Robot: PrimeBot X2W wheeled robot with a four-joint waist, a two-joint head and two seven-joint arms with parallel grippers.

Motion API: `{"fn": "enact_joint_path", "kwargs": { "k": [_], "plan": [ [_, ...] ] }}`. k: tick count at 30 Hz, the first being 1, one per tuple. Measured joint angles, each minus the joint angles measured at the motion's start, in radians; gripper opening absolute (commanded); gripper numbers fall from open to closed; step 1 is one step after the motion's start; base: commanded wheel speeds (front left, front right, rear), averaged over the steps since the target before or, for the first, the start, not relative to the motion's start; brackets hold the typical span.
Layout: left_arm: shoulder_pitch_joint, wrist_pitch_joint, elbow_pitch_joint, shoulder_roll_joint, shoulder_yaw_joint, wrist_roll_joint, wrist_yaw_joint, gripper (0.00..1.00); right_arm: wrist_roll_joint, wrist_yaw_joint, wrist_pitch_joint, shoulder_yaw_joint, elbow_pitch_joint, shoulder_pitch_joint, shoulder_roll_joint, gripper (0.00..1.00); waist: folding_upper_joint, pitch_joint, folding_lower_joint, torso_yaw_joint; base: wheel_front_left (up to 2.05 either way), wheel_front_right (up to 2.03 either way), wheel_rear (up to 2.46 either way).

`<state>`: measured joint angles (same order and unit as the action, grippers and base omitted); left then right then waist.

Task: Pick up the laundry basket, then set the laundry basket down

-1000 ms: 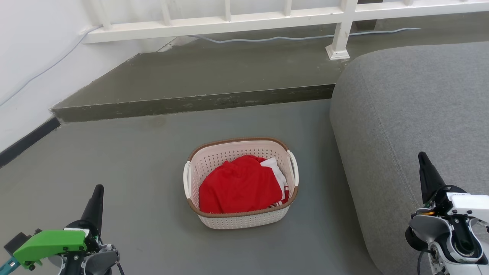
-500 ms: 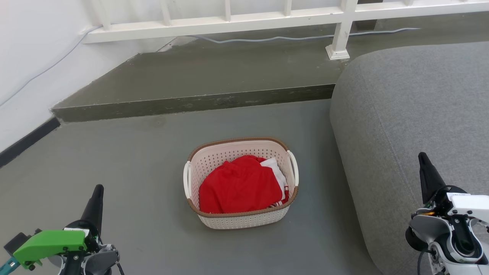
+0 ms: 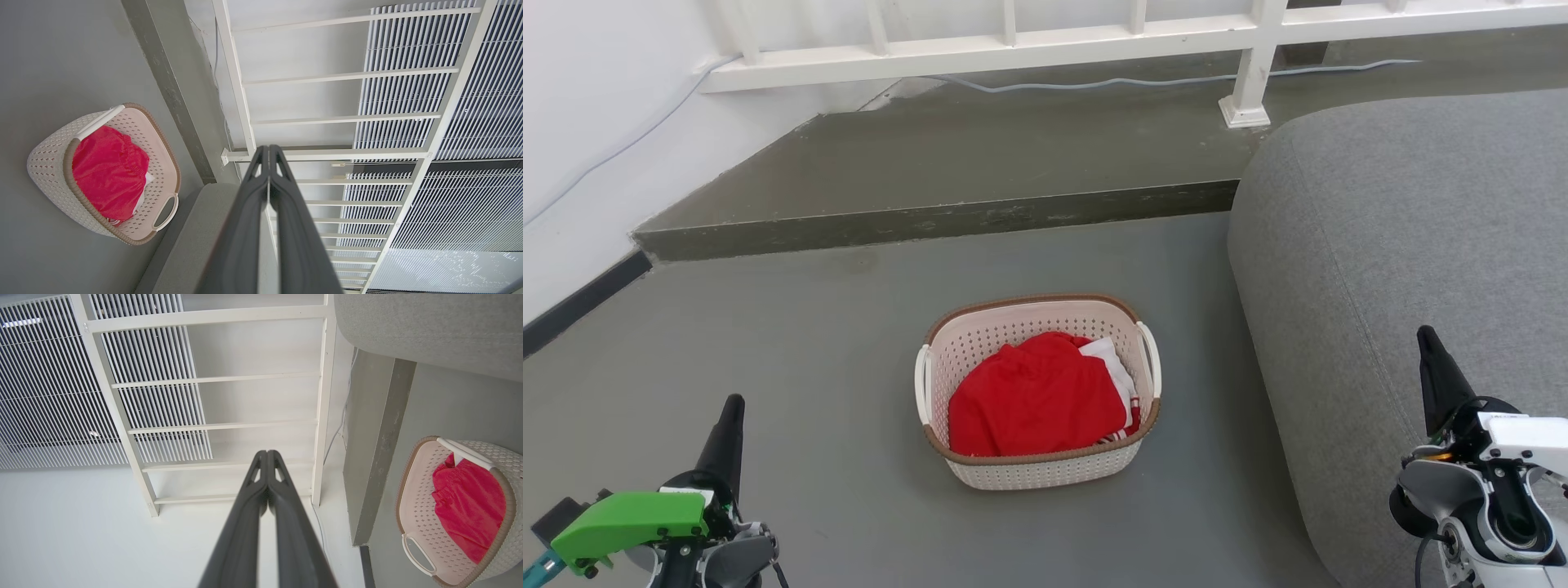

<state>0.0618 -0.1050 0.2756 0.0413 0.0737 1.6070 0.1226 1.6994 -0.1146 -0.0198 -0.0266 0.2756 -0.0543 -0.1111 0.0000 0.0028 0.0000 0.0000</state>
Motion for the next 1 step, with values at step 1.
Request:
{"fn": "enact_joint_path", "kwargs": {
  "k": [1],
  "plan": [
    [0.0, 0.0, 0.0, 0.0, 0.0, 0.0, 0.0, 0.0, 0.0, 0.0, 0.0, 0.0, 0.0, 0.0, 0.0, 0.0, 0.0, 0.0, 0.0, 0.0, 0.0, 0.0, 0.0]
  ]
}}
